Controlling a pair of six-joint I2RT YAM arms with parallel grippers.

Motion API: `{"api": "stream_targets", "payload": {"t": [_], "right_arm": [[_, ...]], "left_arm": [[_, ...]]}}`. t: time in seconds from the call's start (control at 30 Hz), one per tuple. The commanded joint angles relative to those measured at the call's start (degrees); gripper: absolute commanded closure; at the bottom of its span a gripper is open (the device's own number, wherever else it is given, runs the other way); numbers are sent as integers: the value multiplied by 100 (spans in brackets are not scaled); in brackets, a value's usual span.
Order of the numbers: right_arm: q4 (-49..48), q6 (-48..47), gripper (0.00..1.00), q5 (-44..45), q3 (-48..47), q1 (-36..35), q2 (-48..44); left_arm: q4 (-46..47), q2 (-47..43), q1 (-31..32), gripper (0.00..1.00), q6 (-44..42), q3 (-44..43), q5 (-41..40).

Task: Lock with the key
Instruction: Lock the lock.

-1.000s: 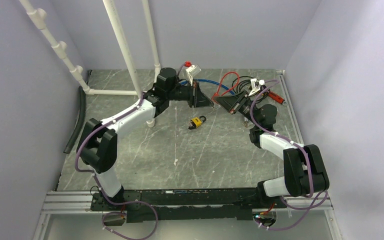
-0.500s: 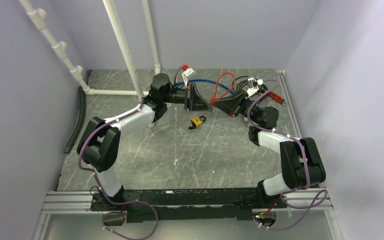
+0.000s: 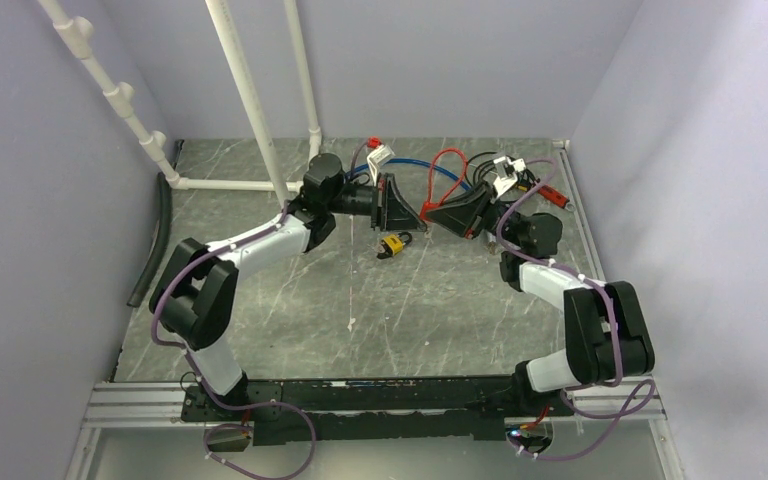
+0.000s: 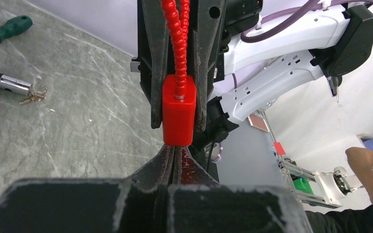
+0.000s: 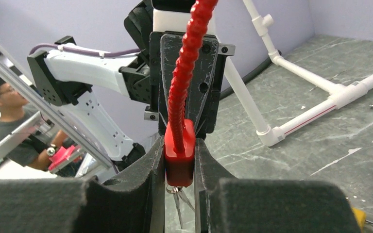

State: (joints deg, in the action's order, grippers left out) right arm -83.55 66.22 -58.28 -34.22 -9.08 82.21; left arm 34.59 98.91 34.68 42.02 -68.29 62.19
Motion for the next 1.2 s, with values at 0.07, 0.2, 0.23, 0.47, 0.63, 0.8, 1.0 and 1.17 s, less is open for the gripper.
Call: {"api": "stream_targets", "payload": {"t": [0.07, 0.2, 0.23, 0.47, 0.63, 0.8, 1.0, 1.17], "right_arm": [[-592, -567, 100, 678, -649, 128, -378], [-123, -995, 100, 424, -800, 223, -389], [8, -1110, 100, 356, -812, 245, -390], [615, -1754, 100, -461, -597, 406, -491], [893, -1958, 100, -974, -401, 376, -646], [1112, -2102, 100, -1168, -227, -141, -709], [1547, -2515, 100, -1157, -246, -683, -665], [1534, -2465, 100, -1182, -414, -829, -519]], "left_arm": [[-845, -205, 417, 100, -569, 269, 543], [-1112, -231, 421, 84, -897, 160, 600], [-1355, -265, 420, 68, -1082, 61, 616], [-3357, -585, 3, 30, -2466, -931, 713], [-3888, -853, -424, 5, -2718, -1310, 335], [-3160, -761, -462, 1, -2072, -1332, 232], [-1, -598, -447, 4, 17, -375, 556], [140, -611, -384, 15, 152, -241, 421]]}}
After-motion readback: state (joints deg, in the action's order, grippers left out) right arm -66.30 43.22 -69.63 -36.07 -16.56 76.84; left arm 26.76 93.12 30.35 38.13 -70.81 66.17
